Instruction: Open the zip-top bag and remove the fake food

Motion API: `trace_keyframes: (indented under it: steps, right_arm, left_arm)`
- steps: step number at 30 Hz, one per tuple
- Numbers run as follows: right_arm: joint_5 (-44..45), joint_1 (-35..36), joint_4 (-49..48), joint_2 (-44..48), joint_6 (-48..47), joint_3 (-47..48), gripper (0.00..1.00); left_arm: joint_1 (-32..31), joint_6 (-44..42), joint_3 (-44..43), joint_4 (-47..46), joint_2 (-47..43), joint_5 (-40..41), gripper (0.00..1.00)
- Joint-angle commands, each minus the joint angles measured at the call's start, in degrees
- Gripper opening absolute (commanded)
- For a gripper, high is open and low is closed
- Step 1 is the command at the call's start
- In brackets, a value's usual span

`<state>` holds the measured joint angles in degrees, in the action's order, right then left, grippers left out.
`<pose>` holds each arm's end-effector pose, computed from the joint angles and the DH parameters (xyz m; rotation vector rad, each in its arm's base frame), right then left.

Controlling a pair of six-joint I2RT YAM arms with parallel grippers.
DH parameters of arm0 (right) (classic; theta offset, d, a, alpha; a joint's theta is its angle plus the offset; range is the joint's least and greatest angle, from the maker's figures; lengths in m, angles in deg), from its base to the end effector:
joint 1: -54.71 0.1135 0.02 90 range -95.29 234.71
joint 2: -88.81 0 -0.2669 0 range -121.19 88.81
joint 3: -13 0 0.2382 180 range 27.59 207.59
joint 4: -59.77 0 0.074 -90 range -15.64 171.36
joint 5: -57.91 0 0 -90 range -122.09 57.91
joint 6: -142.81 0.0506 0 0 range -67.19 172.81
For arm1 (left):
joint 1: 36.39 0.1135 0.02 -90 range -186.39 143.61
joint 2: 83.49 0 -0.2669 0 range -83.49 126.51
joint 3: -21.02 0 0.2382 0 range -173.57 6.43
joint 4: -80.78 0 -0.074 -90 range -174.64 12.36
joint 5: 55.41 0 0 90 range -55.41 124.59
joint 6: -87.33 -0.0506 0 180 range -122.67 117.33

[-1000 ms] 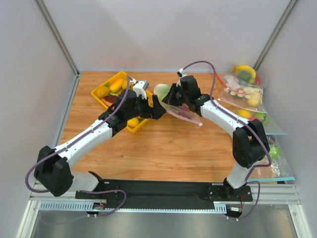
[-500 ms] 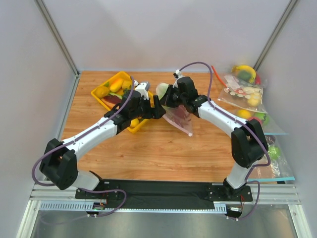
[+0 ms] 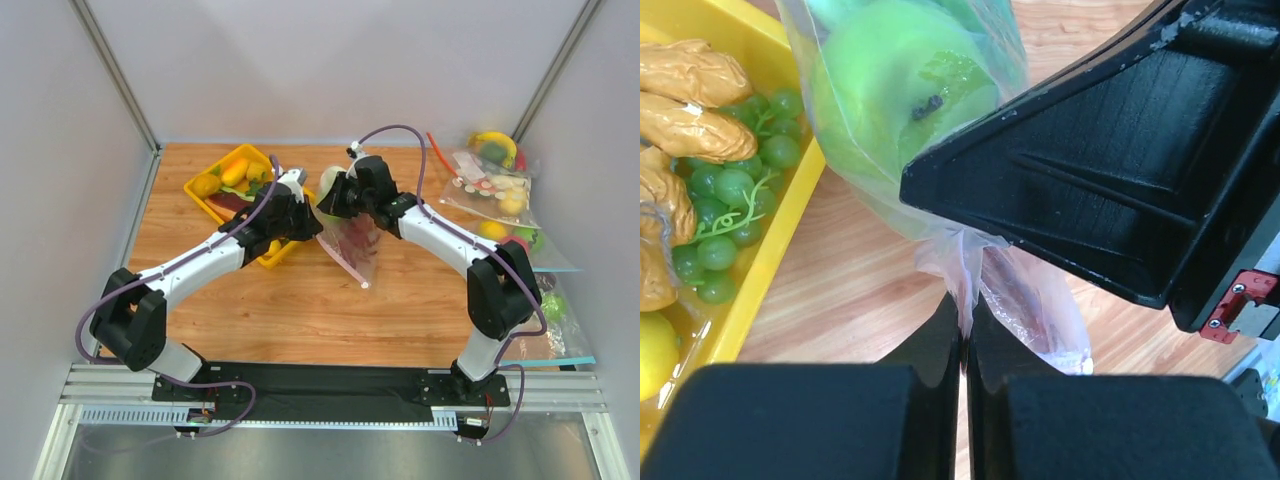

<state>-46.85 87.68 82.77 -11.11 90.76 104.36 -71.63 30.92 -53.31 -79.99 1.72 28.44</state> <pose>0.3338 0.2319 0.2766 -0.0655 2.2695 0.9737 0.2739 -0.2001 0.2721 0.1000 2.2031 -0.8154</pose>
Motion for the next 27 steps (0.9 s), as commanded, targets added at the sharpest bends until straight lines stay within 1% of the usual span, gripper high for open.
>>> trace_keyframes:
  steps: [1, 4, 5, 6, 7, 8, 9, 10, 11, 14, 15, 16, 18, 21, 24, 25, 27]
  right_arm:
    - [3.7, 0.6, 0.2, 4.5, -3.8, 0.4, 0.03]
    - [8.7, -0.1, 2.9, 7.4, -7.1, 0.0, 0.22]
    - [9.8, -0.4, 3.5, 8.3, -9.4, -0.4, 0.38]
    - [10.8, -0.6, 3.8, 9.4, -10.3, -1.3, 0.49]
    - [11.7, -1.1, 4.3, 11.5, -11.8, -1.9, 0.57]
    - [14.1, -1.2, 4.8, 12.5, -14.5, -2.4, 0.67]
    - [14.8, -1.2, 5.0, 13.7, -16.1, -2.9, 0.70]
    - [18.7, -1.2, 5.1, 16.0, -17.4, -4.7, 0.72]
    - [19.9, -1.2, 5.0, 17.3, -19.6, -5.6, 0.75]
    - [20.9, -1.2, 2.9, 22.8, -22.8, -10.5, 0.76]
    - [20.4, -1.2, 2.1, 26.1, -24.6, -11.9, 0.76]
    - [18.7, -1.2, 0.4, 27.7, -25.6, -14.5, 0.76]
    - [17.3, -0.7, -1.0, 32.0, -28.6, -16.6, 0.76]
    - [15.8, 1.3, -1.0, 35.7, -32.1, -19.5, 0.76]
    - [15.6, 3.5, 0.0, 37.2, -34.3, -20.9, 0.75]
    - [12.9, 4.5, 0.1, 37.3, -34.8, -21.1, 0.75]
    - [12.4, 5.7, 0.4, 37.1, -35.4, -21.4, 0.74]
  left_arm:
    - [-0.2, -0.2, -3.4, -1.2, -0.1, -1.2, 0.00]
    - [-0.1, -1.5, -4.7, 0.1, -0.9, -1.2, 0.00]
    - [0.0, -2.0, -4.9, 0.4, -1.1, -1.2, 0.00]
    - [0.2, -2.2, -5.6, 0.7, -1.4, -1.4, 0.00]
    - [0.3, -2.3, -6.0, 1.2, -1.8, -2.0, 0.00]
    - [0.5, -2.5, -6.3, 1.2, -2.0, -2.4, 0.00]
    - [1.0, -2.6, -7.0, 1.4, -2.1, -2.7, 0.00]
    - [1.1, -2.8, -7.5, 1.9, -2.2, -3.2, 0.00]
    - [1.3, -3.3, -8.4, 2.3, -2.2, -3.5, 0.00]
    - [1.8, -4.7, -10.4, 4.5, -1.5, -4.1, 0.00]
    - [2.4, -5.0, -11.7, 5.6, -1.2, -4.1, 0.00]
    - [2.6, -5.1, -12.4, 6.0, -0.9, -4.7, 0.00]
    - [3.8, -5.1, -14.1, 6.4, -0.6, -6.0, 0.00]
    - [5.0, -4.7, -15.8, 6.6, 0.2, -8.1, 0.00]
    - [5.7, -4.7, -17.5, 7.1, 1.4, -9.6, 0.00]
    - [5.9, -4.7, -17.9, 7.2, 1.7, -10.5, 0.00]
    - [6.2, -4.7, -19.2, 7.9, 2.6, -11.2, 0.00]
